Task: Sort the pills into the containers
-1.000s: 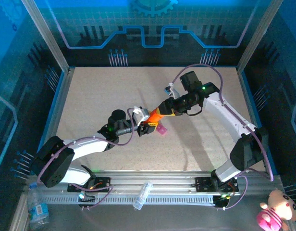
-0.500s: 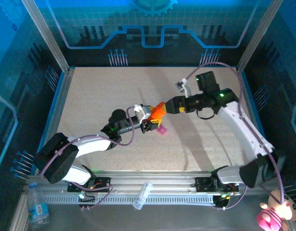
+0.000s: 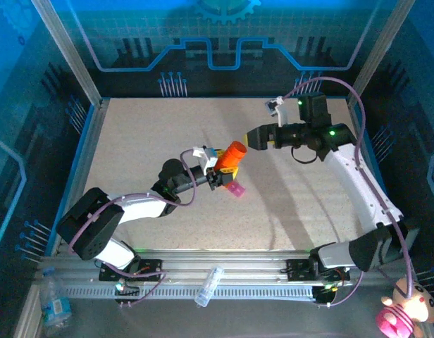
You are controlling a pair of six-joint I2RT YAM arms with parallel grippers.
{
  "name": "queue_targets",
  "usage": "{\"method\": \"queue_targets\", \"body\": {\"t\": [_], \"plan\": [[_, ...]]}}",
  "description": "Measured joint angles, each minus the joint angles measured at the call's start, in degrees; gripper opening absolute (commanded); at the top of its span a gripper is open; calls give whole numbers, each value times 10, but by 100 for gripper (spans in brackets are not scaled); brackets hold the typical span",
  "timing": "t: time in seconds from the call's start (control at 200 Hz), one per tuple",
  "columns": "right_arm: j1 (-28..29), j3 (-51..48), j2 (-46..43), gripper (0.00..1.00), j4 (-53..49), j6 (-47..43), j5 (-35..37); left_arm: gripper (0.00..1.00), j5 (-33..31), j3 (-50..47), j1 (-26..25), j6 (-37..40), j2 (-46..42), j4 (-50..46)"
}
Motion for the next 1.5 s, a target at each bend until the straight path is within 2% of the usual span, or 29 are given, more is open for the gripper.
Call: {"method": "queue_targets", "body": {"t": [0.25,0.685,0.971,1.141,1.311,1.501], "plan": [[38,13,29,86,-2,-17,1,0,0,0,0,-7,0,9],[47,13,39,75,-3,-28,0,0,0,0,0,-7,0,9],[57,12,46,51,-7,-36,-3,0,0,0,0,-7,0,7],[59,7,46,44,-2,-31,0,0,0,0,1,-7,0,2],[69,-25,43,43,40,28,34,0,-2,0,7,-5,0,-27],[114,-64,36,41,99,146,143,0,-27,0,9,21,0,-87]]}}
